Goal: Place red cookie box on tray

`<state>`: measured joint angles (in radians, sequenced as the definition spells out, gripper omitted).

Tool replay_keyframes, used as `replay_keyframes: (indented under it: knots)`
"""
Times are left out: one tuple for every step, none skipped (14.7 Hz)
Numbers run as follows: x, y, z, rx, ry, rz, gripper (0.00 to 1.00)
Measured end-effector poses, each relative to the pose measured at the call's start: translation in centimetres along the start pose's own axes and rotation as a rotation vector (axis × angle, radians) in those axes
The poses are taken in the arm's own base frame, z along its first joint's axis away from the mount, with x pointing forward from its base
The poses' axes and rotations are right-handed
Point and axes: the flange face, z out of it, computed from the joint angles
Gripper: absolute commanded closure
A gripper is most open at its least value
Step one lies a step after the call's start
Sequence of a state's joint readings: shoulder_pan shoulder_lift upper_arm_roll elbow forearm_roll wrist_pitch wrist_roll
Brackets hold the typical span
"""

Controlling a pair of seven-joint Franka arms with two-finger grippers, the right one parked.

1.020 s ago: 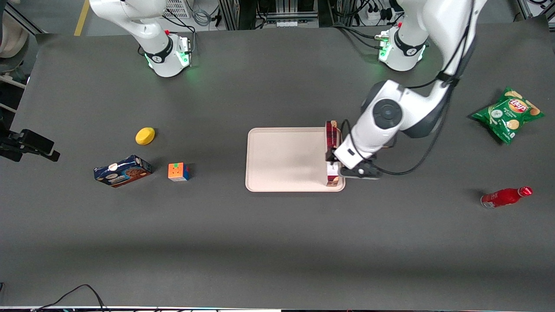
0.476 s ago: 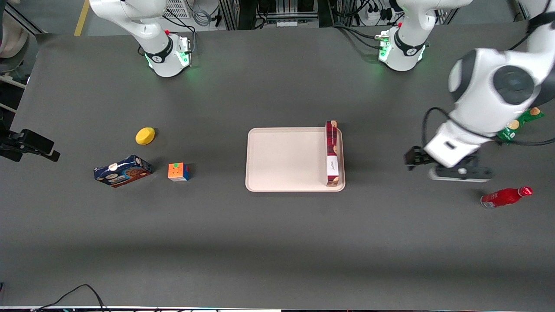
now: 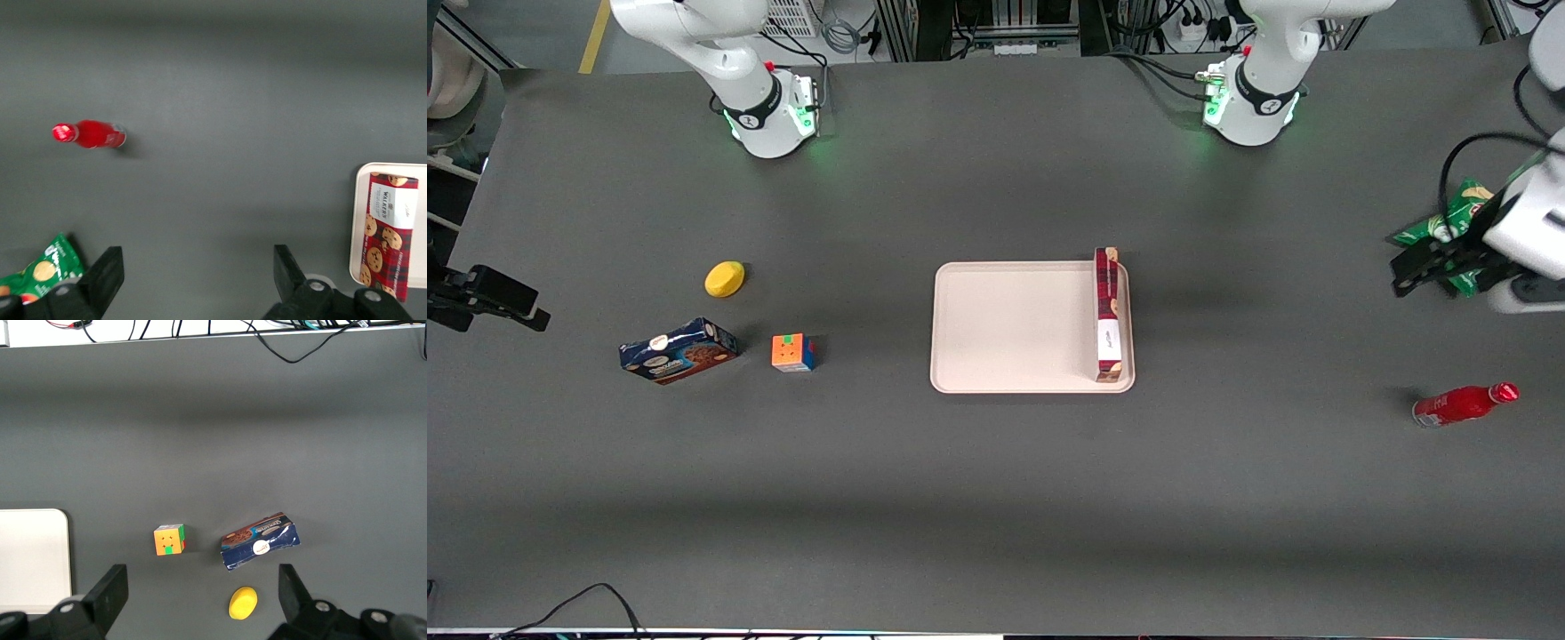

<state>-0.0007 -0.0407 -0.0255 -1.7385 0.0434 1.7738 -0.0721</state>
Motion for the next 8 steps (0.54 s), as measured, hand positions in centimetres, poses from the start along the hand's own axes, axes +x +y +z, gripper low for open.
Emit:
replay_keyframes:
  knots:
    - [-0.5, -0.4, -1.1, 0.000, 0.011, 0.004, 0.00]
    - [-1.0, -0.9, -2.0, -0.001, 0.018, 0.017, 0.00]
    - [-1.3, -1.6, -2.5, -0.001, 0.016, 0.024, 0.00]
    - [-1.6, -2.3, -2.8, -0.003, 0.013, 0.027, 0.00]
    - [-1.8, -2.7, -3.0, -0.005, 0.009, 0.028, 0.00]
    - [-2.0, -2.9, -3.1, -0.009, 0.001, 0.027, 0.00]
    - [-2.2, -2.9, -3.1, -0.014, -0.014, 0.027, 0.00]
    - [-2.4, -2.8, -3.1, -0.021, -0.026, 0.027, 0.00]
